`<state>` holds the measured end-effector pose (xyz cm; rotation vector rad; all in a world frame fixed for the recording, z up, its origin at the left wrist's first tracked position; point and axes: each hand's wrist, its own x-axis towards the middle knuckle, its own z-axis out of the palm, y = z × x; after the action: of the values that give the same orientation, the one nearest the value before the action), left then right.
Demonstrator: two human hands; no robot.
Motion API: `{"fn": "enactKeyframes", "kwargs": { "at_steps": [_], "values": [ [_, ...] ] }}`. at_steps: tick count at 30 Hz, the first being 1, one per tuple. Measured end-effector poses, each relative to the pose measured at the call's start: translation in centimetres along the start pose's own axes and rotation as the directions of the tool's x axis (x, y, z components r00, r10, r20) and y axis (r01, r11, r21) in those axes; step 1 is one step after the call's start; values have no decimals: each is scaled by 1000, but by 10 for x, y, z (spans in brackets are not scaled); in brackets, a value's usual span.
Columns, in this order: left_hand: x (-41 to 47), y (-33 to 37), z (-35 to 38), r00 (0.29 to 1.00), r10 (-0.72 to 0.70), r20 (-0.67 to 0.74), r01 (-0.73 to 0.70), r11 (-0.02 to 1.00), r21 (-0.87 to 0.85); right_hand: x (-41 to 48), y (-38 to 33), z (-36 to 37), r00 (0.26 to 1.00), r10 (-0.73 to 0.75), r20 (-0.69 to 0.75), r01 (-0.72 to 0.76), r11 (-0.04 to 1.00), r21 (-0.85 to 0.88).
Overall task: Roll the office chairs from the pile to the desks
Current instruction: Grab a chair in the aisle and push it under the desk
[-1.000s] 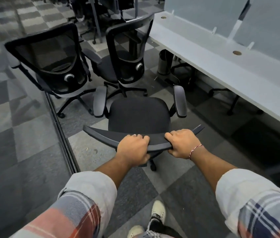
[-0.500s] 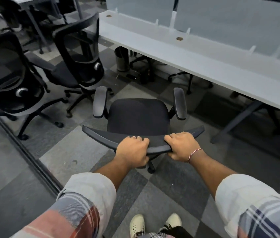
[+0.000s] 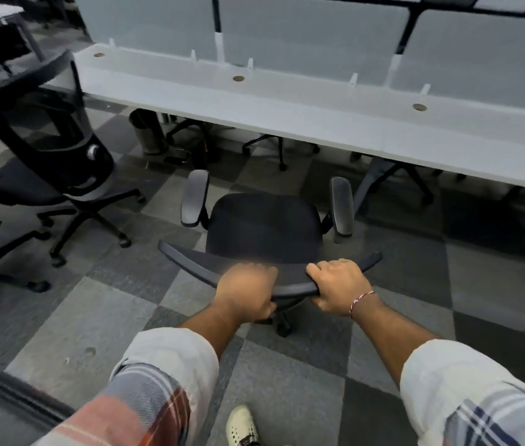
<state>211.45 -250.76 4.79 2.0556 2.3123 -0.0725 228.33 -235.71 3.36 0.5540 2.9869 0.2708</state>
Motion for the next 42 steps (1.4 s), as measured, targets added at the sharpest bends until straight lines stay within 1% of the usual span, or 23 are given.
{"fn": "enactKeyframes", "kwargs": {
  "at_steps": [4,11,13,16,18,19,21,23,26,30,36,42],
  "values": [
    [22,42,0,996,88,3,-88,996,1,-46,27,8,996,89,-11,-89,996,10],
    [60,122,-3,971,241,1,-241,971,3,-128,74,20,965,262,24,-262,965,13],
    [70,146,-4,957,291,-7,-291,957,-5,-149,88,22,951,308,36,-308,951,4],
    [86,172,-7,920,392,20,-391,920,-25,-182,106,26,929,363,68,-363,932,-11],
    [98,176,-12,890,453,44,-452,891,-26,-203,117,28,910,406,78,-408,913,-1],
    [104,174,-15,889,455,53,-454,891,-18,-212,122,28,902,423,83,-425,905,8],
    [115,175,-17,891,451,48,-452,892,11,-231,129,30,881,465,86,-468,884,10],
    [125,186,-20,878,477,35,-478,878,16,-247,136,31,858,507,83,-511,859,28],
    [140,213,-22,834,552,30,-552,833,26,-273,144,37,820,565,92,-570,821,35],
    [165,240,-18,762,648,11,-648,761,26,-299,153,44,751,647,135,-655,755,24],
    [202,277,-13,677,736,-10,-735,677,31,-323,163,50,637,761,125,-768,641,11],
    [240,314,-17,617,787,-23,-785,617,46,-343,187,57,566,819,93,-824,566,27]
  ]
}}
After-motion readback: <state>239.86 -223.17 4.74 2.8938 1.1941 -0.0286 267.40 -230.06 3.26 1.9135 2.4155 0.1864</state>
